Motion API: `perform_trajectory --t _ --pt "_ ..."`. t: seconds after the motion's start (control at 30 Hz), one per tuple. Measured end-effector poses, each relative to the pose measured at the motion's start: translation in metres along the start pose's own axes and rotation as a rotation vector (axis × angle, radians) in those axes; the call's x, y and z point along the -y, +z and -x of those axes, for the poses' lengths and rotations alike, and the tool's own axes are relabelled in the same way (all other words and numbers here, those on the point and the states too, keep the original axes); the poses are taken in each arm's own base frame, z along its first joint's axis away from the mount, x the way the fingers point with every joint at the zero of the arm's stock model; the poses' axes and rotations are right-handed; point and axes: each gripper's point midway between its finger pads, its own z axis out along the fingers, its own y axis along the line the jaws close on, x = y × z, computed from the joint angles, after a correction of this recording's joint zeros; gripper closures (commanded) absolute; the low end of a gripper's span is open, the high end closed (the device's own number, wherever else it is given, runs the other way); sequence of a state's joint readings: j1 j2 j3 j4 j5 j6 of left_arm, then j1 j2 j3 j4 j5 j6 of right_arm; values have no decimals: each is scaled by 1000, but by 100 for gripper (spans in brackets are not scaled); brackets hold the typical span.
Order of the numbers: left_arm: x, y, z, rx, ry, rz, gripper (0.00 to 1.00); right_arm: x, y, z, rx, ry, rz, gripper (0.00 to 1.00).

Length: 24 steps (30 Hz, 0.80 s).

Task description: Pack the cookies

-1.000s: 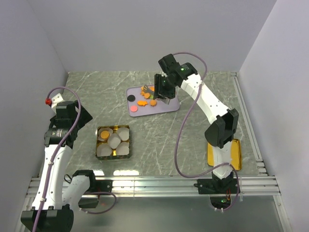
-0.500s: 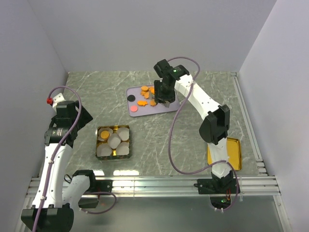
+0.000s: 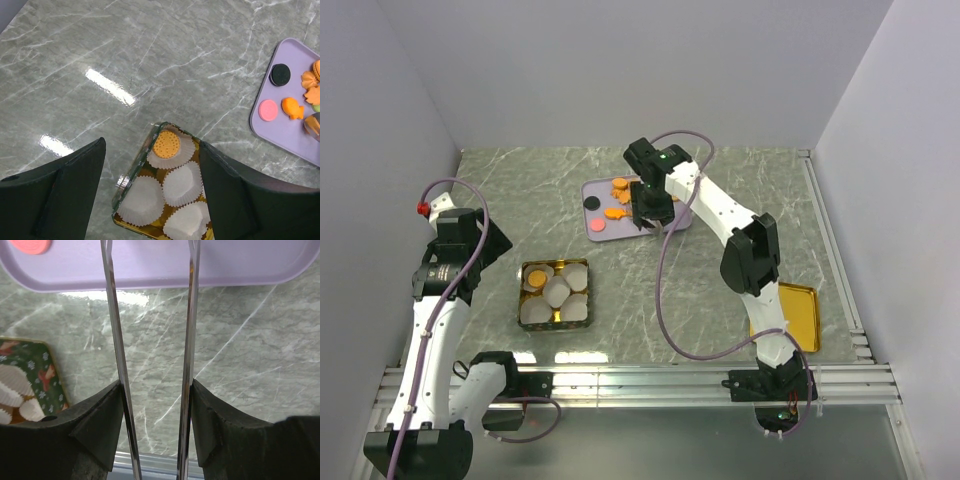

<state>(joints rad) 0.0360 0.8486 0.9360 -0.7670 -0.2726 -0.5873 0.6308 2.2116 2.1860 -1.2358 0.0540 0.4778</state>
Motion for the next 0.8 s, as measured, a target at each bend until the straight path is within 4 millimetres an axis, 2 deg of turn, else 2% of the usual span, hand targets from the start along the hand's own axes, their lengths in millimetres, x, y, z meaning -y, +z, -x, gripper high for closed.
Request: perform_trajectory --t 0.17,0.57,0.8 --pt "1 0 -1 -3 0 -5 20 2 8 -4 -20 -7 -26 43" --pt "1 0 -1 -3 0 -5 21 0 9 -5 -22 -13 -26 57" --pt "1 0 0 -3 0 -5 21 -3 8 -7 -19 -22 -30 60"
